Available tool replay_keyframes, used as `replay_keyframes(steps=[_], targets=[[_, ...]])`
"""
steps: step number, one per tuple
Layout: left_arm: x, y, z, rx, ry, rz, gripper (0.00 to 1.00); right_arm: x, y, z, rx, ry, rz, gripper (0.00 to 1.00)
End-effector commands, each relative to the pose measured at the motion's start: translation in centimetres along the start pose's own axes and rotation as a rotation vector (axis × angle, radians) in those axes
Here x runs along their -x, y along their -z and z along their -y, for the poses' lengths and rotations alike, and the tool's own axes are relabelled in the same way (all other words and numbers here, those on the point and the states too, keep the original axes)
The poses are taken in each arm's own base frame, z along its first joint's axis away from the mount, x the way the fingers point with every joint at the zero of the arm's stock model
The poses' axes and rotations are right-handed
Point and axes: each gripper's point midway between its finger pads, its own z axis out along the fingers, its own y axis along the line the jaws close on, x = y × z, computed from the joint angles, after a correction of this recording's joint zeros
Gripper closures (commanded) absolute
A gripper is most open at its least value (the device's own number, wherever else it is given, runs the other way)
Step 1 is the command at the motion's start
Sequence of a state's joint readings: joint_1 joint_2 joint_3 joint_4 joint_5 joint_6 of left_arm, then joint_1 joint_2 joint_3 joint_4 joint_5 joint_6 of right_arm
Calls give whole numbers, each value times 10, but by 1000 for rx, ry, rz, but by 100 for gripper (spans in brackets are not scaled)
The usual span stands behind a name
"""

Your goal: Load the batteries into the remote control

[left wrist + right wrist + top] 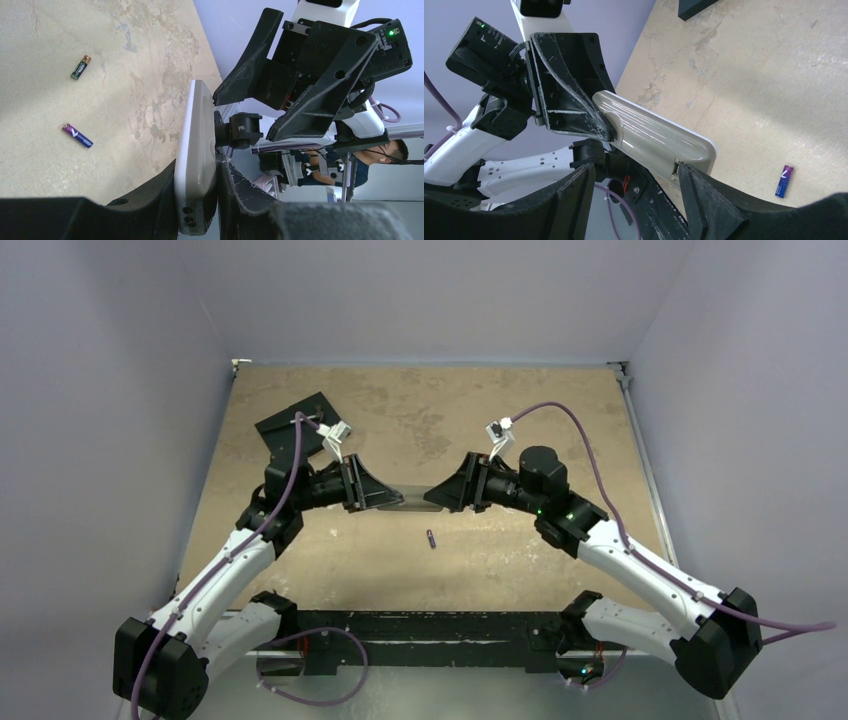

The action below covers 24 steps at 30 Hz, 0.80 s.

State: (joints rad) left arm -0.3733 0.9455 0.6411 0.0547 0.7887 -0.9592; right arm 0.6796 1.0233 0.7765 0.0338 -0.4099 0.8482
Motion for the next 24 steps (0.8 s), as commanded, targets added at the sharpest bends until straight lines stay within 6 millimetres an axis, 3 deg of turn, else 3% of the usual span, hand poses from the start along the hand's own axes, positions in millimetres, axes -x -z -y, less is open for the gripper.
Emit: replay_keyframes(steps=[1,24], targets=[[3,4,19,-76,-54,10,100,7,-3,2,-13,17,22,30],[5,1,12,-57,-39,21,100,-1,-6,0,17,5,-23,30]])
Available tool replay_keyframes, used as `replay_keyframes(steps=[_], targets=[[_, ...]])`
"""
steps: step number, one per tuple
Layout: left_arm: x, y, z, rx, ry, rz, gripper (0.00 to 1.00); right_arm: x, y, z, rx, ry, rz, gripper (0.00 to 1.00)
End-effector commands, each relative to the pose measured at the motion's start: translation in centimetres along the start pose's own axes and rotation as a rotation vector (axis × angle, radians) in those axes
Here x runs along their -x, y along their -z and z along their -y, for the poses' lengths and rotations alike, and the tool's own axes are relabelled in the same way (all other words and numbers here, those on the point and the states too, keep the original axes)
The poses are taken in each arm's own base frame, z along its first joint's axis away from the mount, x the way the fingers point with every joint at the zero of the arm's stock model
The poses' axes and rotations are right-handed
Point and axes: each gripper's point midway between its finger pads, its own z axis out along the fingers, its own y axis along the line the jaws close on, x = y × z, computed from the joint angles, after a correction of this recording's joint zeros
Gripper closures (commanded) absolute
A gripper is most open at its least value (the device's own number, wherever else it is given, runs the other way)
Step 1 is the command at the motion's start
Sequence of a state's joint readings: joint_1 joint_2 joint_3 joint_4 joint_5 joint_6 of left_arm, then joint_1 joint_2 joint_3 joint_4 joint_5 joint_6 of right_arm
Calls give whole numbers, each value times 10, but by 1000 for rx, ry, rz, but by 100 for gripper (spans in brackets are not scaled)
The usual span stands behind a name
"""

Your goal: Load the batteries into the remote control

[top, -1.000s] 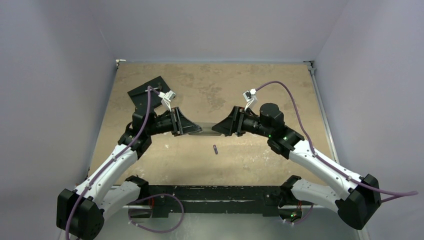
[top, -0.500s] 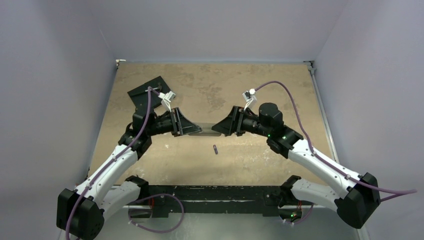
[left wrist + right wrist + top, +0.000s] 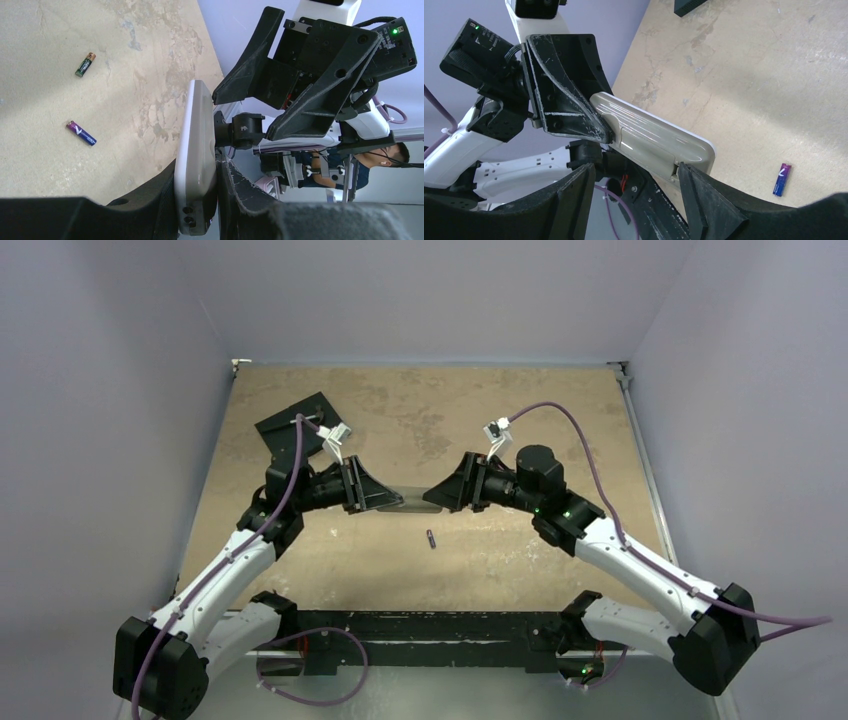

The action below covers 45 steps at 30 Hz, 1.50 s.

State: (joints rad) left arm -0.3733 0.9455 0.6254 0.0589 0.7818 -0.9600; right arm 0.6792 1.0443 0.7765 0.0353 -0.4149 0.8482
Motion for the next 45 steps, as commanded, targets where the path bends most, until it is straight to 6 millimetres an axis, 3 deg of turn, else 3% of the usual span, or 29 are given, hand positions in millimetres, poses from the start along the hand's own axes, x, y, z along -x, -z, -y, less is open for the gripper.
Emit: replay_keyframes(steps=[1,13,25,34,45], targets=[[7,1,17,-66,-46,20,100,1,-2,-5,29,13,-10,30],[7,0,15,-65,-43,18,100,-3,-3,-2,23,2,-23,31],[5,3,25,-101,-59,2,100,3,-4,7,-32,8,12,31],[4,4,35,-152,-61,-6,100,-3,-10,10,-28,5,-14,31],[0,4,38,-178,-53,-15,100,-14,-17,-3,24,5,-50,31]])
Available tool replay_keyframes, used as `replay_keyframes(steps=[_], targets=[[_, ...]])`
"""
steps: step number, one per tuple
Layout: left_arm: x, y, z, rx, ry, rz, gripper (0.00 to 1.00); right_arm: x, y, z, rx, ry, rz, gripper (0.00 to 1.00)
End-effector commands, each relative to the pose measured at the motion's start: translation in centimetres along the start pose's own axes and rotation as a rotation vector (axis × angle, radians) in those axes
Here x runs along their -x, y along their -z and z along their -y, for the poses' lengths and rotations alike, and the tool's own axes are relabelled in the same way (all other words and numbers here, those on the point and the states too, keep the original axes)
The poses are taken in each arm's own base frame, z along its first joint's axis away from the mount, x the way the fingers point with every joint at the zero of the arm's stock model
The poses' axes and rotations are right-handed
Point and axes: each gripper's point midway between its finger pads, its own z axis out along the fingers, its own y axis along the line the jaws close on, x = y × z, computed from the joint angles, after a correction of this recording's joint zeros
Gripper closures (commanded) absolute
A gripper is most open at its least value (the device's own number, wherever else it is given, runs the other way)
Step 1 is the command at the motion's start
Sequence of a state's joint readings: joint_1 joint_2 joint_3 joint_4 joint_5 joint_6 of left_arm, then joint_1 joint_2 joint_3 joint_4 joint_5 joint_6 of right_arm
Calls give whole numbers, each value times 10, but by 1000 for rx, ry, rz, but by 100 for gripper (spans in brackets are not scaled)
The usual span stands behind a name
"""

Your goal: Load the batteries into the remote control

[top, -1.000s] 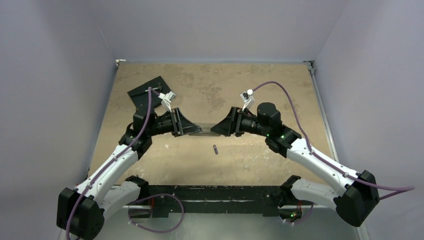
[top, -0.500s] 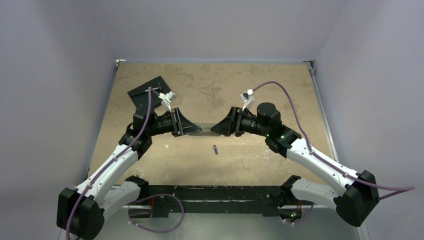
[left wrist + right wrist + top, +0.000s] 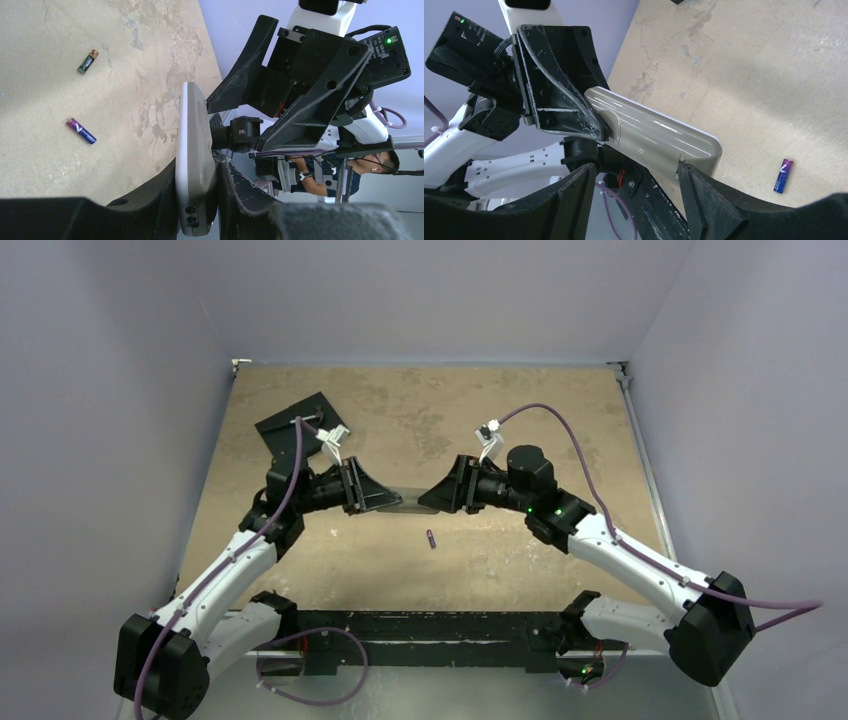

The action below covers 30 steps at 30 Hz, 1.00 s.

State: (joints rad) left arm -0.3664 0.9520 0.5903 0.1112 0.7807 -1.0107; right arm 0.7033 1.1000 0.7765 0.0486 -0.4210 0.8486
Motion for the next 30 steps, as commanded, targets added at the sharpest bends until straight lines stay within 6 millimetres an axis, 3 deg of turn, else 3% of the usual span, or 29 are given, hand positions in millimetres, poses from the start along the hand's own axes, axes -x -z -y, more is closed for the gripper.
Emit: replay_keyframes(steps=[1,17,21,30], targets=[[-1,5,45,-177,-96,-32,100,-1,-5,-12,45,17,-3,30],[-5,2,36,-143,-82,-36,100,-4,1,-41,206,-5,-7,30],[-2,0,23,-50,-95,-26,100,-4,2,-42,206,-2,-4,30],[-4,-2,15,-23,-88,-33,100,-6,0,-43,206,-3,-12,30]])
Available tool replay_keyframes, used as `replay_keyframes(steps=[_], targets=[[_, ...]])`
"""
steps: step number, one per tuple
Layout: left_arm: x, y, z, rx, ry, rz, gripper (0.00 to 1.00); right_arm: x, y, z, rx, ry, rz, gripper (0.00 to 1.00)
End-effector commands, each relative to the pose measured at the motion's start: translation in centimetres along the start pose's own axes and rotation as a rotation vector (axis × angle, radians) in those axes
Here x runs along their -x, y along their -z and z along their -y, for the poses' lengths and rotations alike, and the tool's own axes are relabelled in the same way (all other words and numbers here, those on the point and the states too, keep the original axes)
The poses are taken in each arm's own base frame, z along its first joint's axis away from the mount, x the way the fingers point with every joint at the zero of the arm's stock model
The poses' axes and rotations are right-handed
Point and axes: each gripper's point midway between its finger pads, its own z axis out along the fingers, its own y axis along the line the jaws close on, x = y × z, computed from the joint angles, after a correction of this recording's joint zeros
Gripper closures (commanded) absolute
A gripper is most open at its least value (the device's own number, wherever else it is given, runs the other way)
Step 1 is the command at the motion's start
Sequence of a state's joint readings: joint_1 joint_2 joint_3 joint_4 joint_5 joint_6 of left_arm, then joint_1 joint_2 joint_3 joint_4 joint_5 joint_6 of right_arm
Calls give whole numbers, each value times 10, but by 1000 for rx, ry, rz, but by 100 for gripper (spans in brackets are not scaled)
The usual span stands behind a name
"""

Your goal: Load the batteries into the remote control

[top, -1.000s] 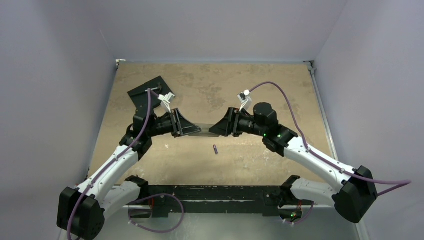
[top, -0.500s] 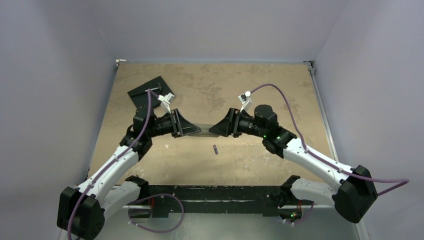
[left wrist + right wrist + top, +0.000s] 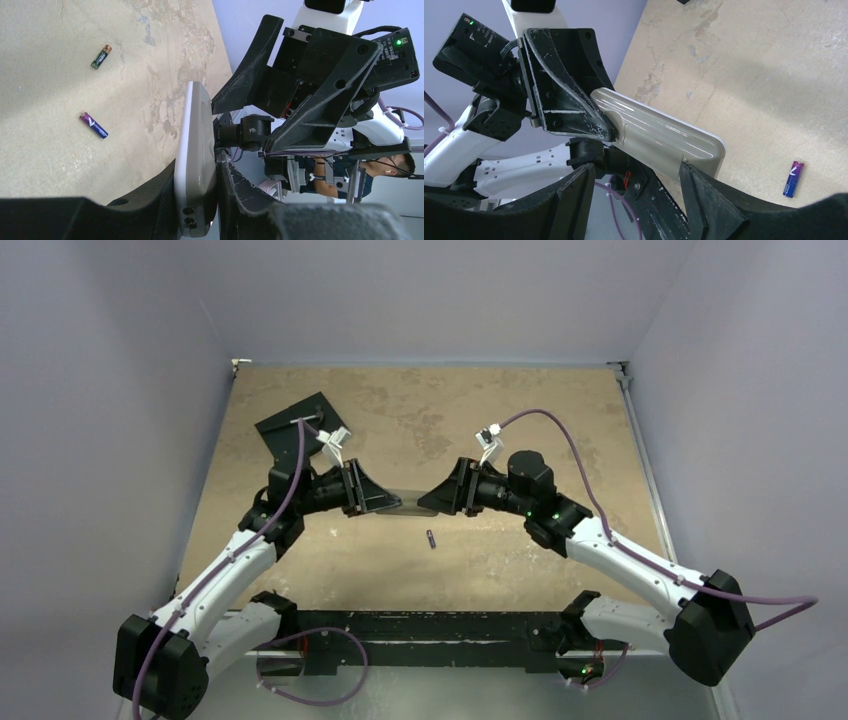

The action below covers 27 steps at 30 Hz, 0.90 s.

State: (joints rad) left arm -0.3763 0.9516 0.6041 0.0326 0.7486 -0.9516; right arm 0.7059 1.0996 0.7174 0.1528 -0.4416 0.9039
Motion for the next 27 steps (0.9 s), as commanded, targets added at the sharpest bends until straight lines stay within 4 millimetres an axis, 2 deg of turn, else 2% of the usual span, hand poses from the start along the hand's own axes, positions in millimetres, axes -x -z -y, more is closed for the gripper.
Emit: replay_keyframes(steps=[1,27], targets=[[0,-1,24,-74,-71,-21,100,-2,1,-42,159,32,-25,30],[3,-7,8,-10,-43,-13,100,-8,-1,-40,141,38,-40,30]])
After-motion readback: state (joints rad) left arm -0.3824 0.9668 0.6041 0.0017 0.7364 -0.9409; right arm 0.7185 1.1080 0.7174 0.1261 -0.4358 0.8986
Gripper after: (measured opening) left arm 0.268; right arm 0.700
